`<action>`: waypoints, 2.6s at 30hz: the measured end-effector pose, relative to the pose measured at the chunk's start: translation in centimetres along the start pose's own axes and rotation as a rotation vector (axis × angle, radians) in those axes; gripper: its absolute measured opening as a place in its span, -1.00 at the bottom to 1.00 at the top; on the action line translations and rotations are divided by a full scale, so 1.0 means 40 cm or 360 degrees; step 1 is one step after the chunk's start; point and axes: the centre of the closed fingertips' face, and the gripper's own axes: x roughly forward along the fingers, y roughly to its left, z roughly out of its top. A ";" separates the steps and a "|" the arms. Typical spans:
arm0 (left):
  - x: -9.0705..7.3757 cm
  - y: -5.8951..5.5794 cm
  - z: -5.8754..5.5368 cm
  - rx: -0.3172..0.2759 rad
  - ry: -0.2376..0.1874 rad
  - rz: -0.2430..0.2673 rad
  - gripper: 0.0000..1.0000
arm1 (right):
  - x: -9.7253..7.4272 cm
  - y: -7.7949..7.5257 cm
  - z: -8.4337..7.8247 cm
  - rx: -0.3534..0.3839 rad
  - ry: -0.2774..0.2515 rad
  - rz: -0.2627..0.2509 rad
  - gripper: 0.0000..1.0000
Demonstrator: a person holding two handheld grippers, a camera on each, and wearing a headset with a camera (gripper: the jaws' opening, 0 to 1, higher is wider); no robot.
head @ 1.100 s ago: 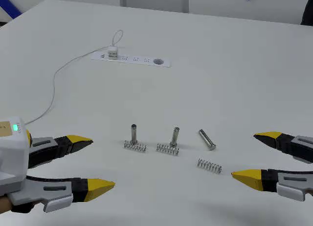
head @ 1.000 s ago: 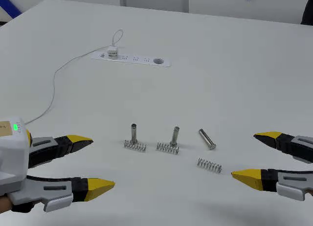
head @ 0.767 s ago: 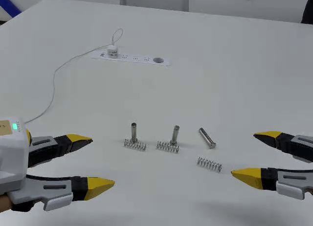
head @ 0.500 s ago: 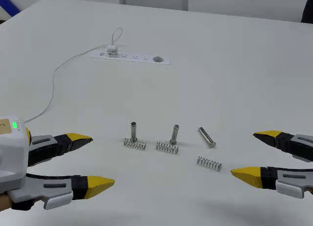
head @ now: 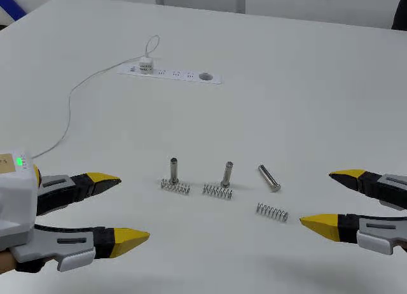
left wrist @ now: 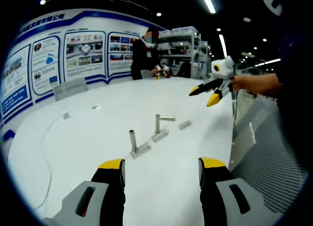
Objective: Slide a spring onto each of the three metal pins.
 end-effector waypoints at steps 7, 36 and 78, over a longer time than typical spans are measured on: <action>0.003 0.000 0.001 0.0000 0.0002 -0.0001 0.24 | 0.008 -0.014 0.006 0.0017 0.0018 -0.0023 0.25; 0.004 -0.006 0.001 0.0012 0.0017 -0.0006 0.21 | 0.120 -0.081 0.035 0.0010 0.0211 -0.0097 -0.19; 0.006 -0.010 -0.016 -0.0005 0.0034 -0.0014 0.17 | 0.313 -0.144 -0.039 0.0143 0.0638 -0.0248 -0.63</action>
